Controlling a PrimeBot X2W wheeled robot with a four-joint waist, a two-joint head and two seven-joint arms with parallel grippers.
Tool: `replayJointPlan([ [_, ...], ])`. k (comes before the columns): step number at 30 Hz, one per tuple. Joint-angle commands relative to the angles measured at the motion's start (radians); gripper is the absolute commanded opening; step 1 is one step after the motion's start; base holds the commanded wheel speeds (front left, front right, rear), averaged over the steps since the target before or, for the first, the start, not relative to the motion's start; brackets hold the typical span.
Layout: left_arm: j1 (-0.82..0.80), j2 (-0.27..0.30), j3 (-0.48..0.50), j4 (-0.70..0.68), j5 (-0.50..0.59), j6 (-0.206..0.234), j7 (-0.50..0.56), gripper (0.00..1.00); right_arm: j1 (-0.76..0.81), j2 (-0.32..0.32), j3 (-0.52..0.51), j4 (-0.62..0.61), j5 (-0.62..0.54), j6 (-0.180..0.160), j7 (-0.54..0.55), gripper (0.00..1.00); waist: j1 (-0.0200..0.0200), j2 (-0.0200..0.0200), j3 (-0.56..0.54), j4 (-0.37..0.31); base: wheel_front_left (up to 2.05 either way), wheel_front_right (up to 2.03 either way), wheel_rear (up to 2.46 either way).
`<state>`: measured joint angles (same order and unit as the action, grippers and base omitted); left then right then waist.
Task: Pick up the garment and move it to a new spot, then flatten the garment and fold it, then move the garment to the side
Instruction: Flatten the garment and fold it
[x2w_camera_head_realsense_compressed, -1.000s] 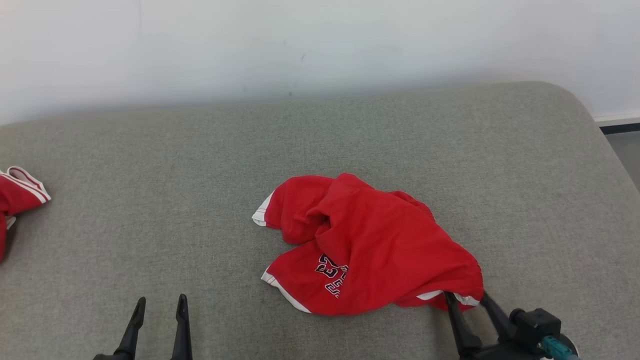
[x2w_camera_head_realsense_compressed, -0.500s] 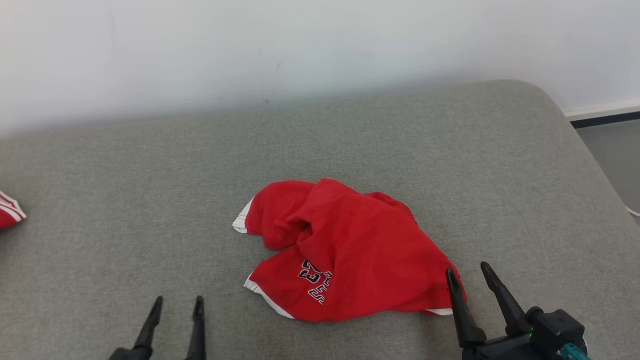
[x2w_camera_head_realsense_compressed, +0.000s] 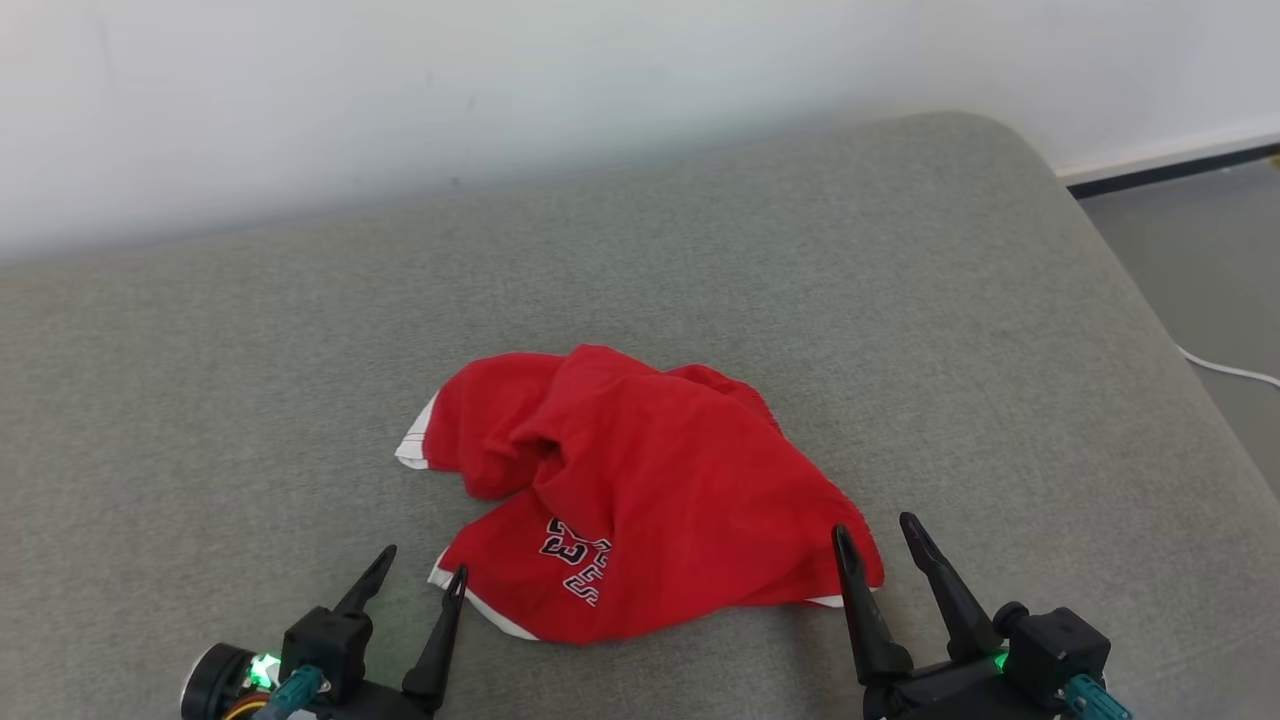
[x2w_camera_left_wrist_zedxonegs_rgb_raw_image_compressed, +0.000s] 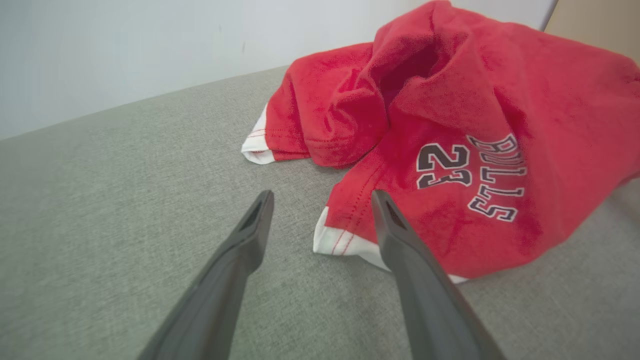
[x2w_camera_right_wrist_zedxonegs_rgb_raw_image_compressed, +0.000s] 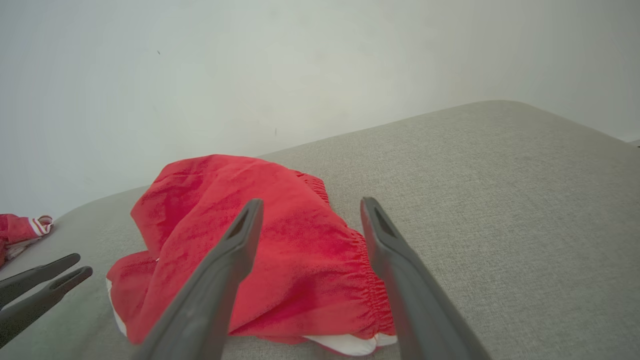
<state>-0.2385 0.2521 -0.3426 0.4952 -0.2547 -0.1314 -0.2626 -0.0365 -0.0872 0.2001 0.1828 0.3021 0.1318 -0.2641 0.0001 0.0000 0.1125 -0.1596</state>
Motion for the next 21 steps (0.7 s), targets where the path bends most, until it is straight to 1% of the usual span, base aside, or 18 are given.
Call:
replayJointPlan([
  [1, -0.017, 0.008, -0.009, 0.013, -0.016, 0.003, -0.003, 1.0, -0.006, 0.004, 0.001, 0.003, 0.004, -0.002, -0.001, 1.0, -0.0001, 0.0, 0.021, -0.028, 0.0, 0.0, 0.0],
  [3, -0.039, 0.022, -0.034, 0.044, -0.035, 0.003, -0.003, 1.0, -0.009, 0.01, 0.004, 0.006, 0.006, -0.002, -0.001, 1.0, -0.0001, 0.0, 0.026, -0.04, 0.0, 0.0, 0.0],
  [8, -0.073, 0.029, -0.078, 0.101, -0.096, 0.003, -0.003, 1.0, -0.016, 0.017, 0.009, 0.011, 0.007, -0.002, -0.001, 1.0, -0.0001, 0.0, 0.03, -0.055, 0.0, 0.0, 0.0],
  [9, -0.078, 0.031, -0.087, 0.11, -0.102, 0.003, -0.003, 0.89, -0.016, 0.018, 0.01, 0.011, 0.006, -0.002, -0.001, 1.0, -0.0001, 0.0, 0.029, -0.056, 0.0, 0.0, 0.0],
  [10, -0.083, 0.031, -0.092, 0.116, -0.114, 0.003, -0.003, 0.36, -0.016, 0.019, 0.008, 0.01, 0.005, -0.002, -0.001, 1.0, -0.0001, 0.0, 0.028, -0.055, 0.0, 0.0, 0.0],
  [11, -0.088, 0.03, -0.099, 0.123, -0.125, 0.003, -0.003, 0.0, -0.015, 0.02, 0.007, 0.008, 0.003, -0.002, -0.001, 1.0, -0.0001, 0.0, 0.027, -0.052, 0.0, 0.0, 0.0],
  [13, -0.096, 0.028, -0.113, 0.129, -0.144, 0.003, -0.003, 0.0, -0.013, 0.02, 0.001, 0.006, -0.001, -0.002, -0.001, 1.0, -0.0001, 0.0, 0.025, -0.041, 0.0, 0.0, 0.0],
  [17, -0.088, 0.03, -0.121, 0.118, -0.163, 0.003, -0.003, 0.0, -0.003, 0.017, -0.009, 0.001, -0.005, -0.002, -0.001, 1.0, -0.0001, 0.0, 0.018, 0.005, 0.0, 0.0, 0.0],
  [21, -0.039, 0.032, -0.062, 0.037, -0.165, 0.003, -0.003, 0.0, 0.004, 0.016, -0.016, -0.002, -0.005, -0.002, -0.001, 1.0, -0.0001, 0.0, 0.012, 0.064, 0.0, 0.0, 0.0],
])
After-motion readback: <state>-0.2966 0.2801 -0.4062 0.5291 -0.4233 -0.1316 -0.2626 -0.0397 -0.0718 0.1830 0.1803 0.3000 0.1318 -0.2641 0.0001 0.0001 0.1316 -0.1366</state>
